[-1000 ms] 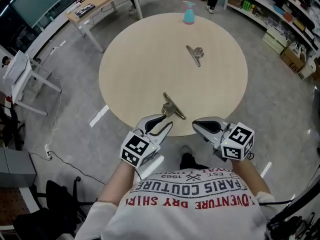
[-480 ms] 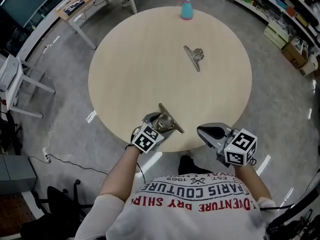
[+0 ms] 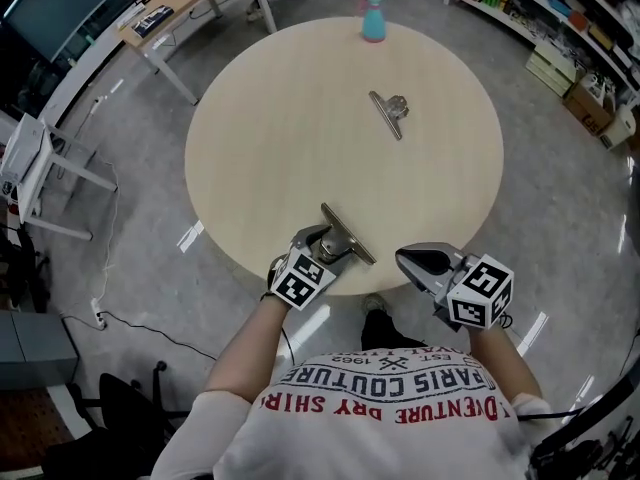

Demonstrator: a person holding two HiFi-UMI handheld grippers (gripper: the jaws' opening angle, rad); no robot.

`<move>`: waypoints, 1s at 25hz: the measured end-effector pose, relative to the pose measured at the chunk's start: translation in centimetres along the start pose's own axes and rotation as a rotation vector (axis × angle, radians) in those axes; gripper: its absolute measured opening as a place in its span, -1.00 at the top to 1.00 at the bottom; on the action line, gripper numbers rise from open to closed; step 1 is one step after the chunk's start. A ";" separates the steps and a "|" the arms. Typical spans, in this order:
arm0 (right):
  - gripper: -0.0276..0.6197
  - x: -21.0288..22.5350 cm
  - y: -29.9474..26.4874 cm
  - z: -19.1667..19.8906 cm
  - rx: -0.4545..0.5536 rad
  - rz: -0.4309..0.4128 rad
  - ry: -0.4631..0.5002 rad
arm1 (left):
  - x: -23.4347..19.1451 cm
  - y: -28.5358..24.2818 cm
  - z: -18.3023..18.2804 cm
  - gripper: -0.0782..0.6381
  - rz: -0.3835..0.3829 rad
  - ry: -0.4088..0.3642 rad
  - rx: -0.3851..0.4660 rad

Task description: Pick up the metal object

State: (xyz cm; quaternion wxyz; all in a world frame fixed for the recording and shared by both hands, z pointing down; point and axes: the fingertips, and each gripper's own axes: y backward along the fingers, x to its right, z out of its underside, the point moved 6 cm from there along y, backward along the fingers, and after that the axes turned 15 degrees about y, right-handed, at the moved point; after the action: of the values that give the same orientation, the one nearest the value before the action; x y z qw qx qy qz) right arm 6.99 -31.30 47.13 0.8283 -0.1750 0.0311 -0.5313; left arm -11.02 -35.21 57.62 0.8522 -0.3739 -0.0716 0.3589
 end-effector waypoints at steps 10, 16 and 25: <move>0.91 -7.4 4.4 -4.8 0.109 0.046 0.161 | 9.8 18.9 -5.8 -0.01 0.102 0.116 0.395; 0.91 -10.4 6.3 -6.7 0.156 0.051 0.221 | 13.4 23.1 -5.5 -0.01 0.097 0.085 0.472; 0.91 -11.8 7.3 -7.4 0.165 0.040 0.262 | 14.8 23.8 -5.0 -0.01 0.065 0.060 0.470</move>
State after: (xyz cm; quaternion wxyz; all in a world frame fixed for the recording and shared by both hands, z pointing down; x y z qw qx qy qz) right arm 6.42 -19.94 36.23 0.8392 -0.0350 0.0988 -0.5337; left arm -11.45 -17.27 35.52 0.9056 -0.1778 0.0514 0.3816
